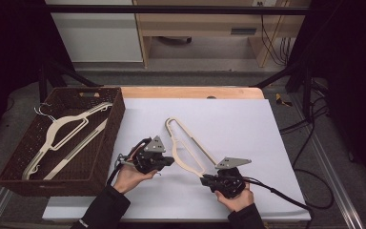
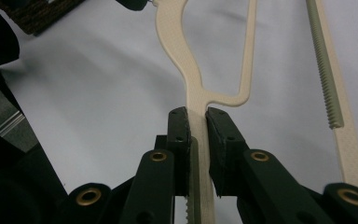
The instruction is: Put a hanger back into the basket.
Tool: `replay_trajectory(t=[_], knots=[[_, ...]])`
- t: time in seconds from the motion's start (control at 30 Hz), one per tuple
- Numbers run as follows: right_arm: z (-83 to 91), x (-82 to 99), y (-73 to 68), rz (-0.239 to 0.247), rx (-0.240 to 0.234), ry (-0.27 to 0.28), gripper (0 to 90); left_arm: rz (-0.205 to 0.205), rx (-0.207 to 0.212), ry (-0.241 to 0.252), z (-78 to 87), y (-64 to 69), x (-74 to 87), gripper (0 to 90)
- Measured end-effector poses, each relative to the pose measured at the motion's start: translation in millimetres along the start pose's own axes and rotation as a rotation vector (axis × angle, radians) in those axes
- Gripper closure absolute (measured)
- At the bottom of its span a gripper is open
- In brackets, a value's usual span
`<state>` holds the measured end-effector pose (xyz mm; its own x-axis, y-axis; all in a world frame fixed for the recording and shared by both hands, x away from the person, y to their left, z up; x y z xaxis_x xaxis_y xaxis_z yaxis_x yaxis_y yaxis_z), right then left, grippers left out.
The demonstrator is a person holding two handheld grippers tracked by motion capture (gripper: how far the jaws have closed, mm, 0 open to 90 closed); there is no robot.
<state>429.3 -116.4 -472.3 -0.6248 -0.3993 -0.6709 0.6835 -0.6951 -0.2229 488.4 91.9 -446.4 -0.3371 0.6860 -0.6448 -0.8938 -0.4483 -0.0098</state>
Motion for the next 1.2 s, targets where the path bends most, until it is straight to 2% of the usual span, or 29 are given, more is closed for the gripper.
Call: replay_trajectory(t=[0.03,0.1,0.2,0.27,0.3,0.4,0.5,0.53,0.6,0.63,0.83,0.9,0.97,1.0,1.03,1.07,1.13,1.2], knots=[[-0.5,0.5,-0.8,-0.003,-0.002,-0.005,79.0,-0.004,-0.012,-0.009,0.9,1.4,-0.9,88.5],[-0.2,0.1,-0.9,0.015,-0.002,0.001,71.4,-0.016,-0.025,-0.036,1.3,4.3,-1.6,88.6],[4.9,-6.3,-2.7,0.028,0.028,0.05,56.9,-0.021,-0.037,-0.064,-1.2,8.4,-2.1,88.6],[6.5,-14.3,-5.5,0.063,0.049,0.104,47.6,-0.014,-0.035,-0.064,-2.0,9.6,-3.7,88.6],[5.8,-18.3,-6.6,0.097,0.061,0.121,45.3,-0.011,-0.038,-0.065,-1.8,9.9,-4.4,88.6],[-5.0,-31.5,-15.1,0.156,0.087,0.14,41.6,-0.006,-0.042,-0.069,0.1,11.1,-5.0,88.6],[-22.1,-37.7,-22.5,0.198,0.105,0.106,42.3,0.005,-0.038,-0.06,1.0,11.9,-5.3,88.6],[-27.1,-37.9,-23.7,0.203,0.112,0.087,43.2,0.021,-0.031,-0.054,0.9,12.4,-5.7,88.6],[-35.4,-38.1,-24.9,0.216,0.128,0.059,46.5,0.023,-0.029,-0.055,0.9,12.9,-6.2,88.6],[-38.7,-37.9,-25.1,0.209,0.122,0.051,49.2,0.024,-0.028,-0.055,0.7,13.6,-6.4,88.6],[-50.6,-32.4,-22.2,0.21,0.146,-0.018,67.1,0.025,-0.033,-0.051,0.8,17.3,-8.4,88.6],[-51.8,-31.0,-22.8,0.233,0.144,-0.021,72.4,0.024,-0.034,-0.047,0.6,18.1,-8.7,88.5],[-51.2,-31.1,-23.4,0.263,0.169,-0.03,73.6,0.029,-0.03,-0.035,1.5,17.5,-8.9,88.4],[-50.6,-31.2,-24.3,0.276,0.175,-0.032,74.2,0.041,-0.026,-0.024,2.3,17.7,-9.6,88.2],[-50.4,-31.3,-24.8,0.279,0.172,-0.029,74.6,0.035,-0.026,-0.011,4.3,17.5,-10.3,87.8],[-49.9,-31.4,-25.6,0.286,0.168,-0.025,75.1,0.041,-0.017,0.02,7.7,17.5,-12.0,86.5],[-48.7,-31.7,-25.6,0.299,0.173,-0.02,75.6,0.059,-0.02,0.09,18.4,16.8,-17.0,71.7],[-46.7,-32.1,-25.3,0.301,0.176,-0.018,75.9,0.066,-0.019,0.15,32.3,16.4,-20.8,61.7]])
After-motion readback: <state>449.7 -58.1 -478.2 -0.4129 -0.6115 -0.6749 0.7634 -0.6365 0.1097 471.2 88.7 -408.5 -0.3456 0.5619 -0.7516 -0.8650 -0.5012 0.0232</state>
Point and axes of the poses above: each handheld gripper's, and its own axes: z roughly backward along the jaws, x roughly out of its underside, y roughly to its right, the point moved 5 cm from there along -z, roughly forward along the jaws, and after that the axes turned 5 degrees about -y, right-handed, at the moved point
